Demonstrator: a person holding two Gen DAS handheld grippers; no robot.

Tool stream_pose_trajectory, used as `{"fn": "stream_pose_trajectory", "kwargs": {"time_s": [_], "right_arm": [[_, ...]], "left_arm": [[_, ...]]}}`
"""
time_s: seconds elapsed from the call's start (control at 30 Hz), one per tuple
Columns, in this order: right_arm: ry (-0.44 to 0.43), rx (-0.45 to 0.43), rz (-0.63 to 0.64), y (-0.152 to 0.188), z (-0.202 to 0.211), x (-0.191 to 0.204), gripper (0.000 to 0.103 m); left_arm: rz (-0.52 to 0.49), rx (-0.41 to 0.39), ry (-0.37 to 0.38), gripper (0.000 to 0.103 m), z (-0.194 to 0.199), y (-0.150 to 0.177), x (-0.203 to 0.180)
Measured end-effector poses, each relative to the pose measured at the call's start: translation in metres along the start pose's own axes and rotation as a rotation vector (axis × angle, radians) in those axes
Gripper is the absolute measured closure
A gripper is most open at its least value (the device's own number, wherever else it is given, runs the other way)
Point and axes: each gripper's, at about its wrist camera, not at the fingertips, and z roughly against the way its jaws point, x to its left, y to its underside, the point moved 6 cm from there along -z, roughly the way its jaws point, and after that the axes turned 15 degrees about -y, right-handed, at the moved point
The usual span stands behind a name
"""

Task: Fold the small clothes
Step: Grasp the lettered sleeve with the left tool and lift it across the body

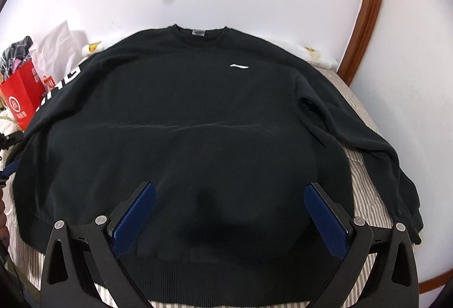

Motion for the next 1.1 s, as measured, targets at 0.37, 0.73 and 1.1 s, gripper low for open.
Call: {"fn": "stream_pose_trajectory", "kwargs": {"time_s": [0.37,0.73,1.1], "right_arm": [[-0.075,0.035,-0.096,-0.005,-0.022,-0.023,0.0],[-0.081,0.02,-0.164,0.002,-0.018,-0.068,0.0],[-0.049,0.007,-0.21,0.013,-0.007,-0.104,0.0]], "left_arm": [[0.118,-0.036,-0.145,0.073,-0.022,-0.043,0.005],[-0.202,-0.285,-0.233,0.096,0.037,-0.1,-0.097],[-0.673,-0.382,-0.134,0.096,0.018,-0.037,-0.305]]}}
